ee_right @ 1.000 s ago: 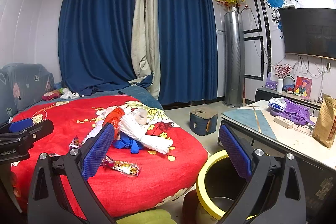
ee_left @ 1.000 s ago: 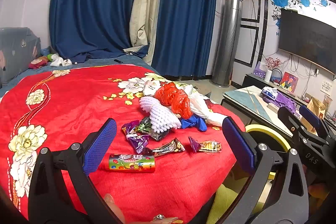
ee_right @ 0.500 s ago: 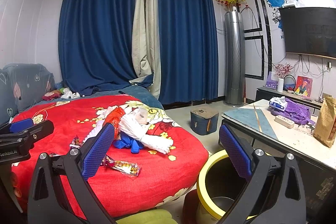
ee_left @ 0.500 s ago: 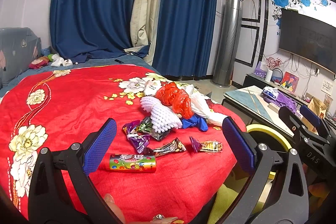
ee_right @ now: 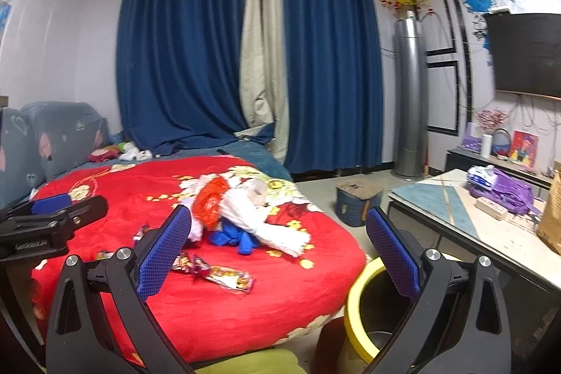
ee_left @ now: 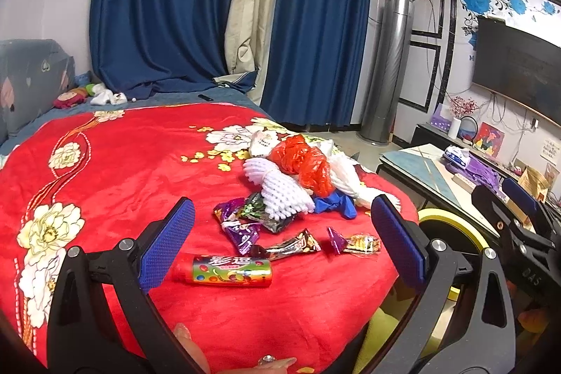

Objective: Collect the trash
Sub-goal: 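Grasp the red candy tube with the left gripper while the right grasps the yellow snack bag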

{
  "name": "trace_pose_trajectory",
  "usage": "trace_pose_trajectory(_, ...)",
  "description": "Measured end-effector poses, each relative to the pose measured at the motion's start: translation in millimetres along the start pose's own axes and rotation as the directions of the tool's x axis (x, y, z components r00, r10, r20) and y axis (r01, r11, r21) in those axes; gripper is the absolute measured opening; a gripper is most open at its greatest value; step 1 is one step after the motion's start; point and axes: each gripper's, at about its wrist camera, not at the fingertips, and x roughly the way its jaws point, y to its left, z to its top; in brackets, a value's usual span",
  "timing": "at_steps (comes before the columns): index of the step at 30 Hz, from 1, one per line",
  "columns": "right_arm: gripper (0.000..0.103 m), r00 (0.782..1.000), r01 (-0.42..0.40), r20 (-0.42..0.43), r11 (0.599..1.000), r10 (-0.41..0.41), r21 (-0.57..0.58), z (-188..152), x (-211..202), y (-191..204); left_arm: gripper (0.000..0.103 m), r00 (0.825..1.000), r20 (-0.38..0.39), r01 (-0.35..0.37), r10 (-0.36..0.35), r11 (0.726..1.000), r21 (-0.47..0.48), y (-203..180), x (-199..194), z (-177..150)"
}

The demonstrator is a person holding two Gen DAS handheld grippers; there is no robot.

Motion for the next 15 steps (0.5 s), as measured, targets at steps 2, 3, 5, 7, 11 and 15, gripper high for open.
trace_pose_trajectory(2, 0.097, 0.999, -0.039, -0.005, 0.999, 0.039, -0.014, 1.2, 2.3, 3.8, 0.092, 1.000, 0.002, -0.005, 0.005, 1.000, -0.006, 5.1, 0.6, 0.7)
trace_pose_trajectory(3, 0.097, 0.998, -0.058, -0.010, 0.998, 0.057, -0.023, 1.6, 2.8, 6.9, 0.092, 1.000, 0.004, -0.008, 0.008, 1.000, -0.010, 8.0, 0.6, 1.2)
trace_pose_trajectory(5, 0.097, 0.996, -0.090, -0.017, 0.995, 0.089, -0.041, 2.0, 4.3, 13.0, 0.092, 1.000, 0.009, -0.010, 0.010, 1.000, -0.016, 9.0, -1.3, 4.2)
trace_pose_trajectory(7, 0.097, 0.992, -0.127, -0.034, 0.990, 0.125, -0.058, 2.2, 7.9, 20.2, 0.092, 1.000, 0.008, -0.015, 0.015, 1.000, -0.025, 15.3, -1.9, 5.5)
trace_pose_trajectory(11, 0.097, 0.978, -0.201, -0.079, 0.975, 0.194, -0.096, 0.8, 17.2, 35.1, 0.092, 0.999, -0.015, -0.029, 0.029, 0.999, -0.034, 27.8, 0.4, 7.2)
trace_pose_trajectory(15, 0.097, 0.959, -0.271, -0.122, 0.953, 0.256, -0.132, -1.5, 24.9, 49.2, 0.092, 0.995, -0.090, -0.036, 0.032, 0.999, -0.033, 44.9, 12.6, 8.9)
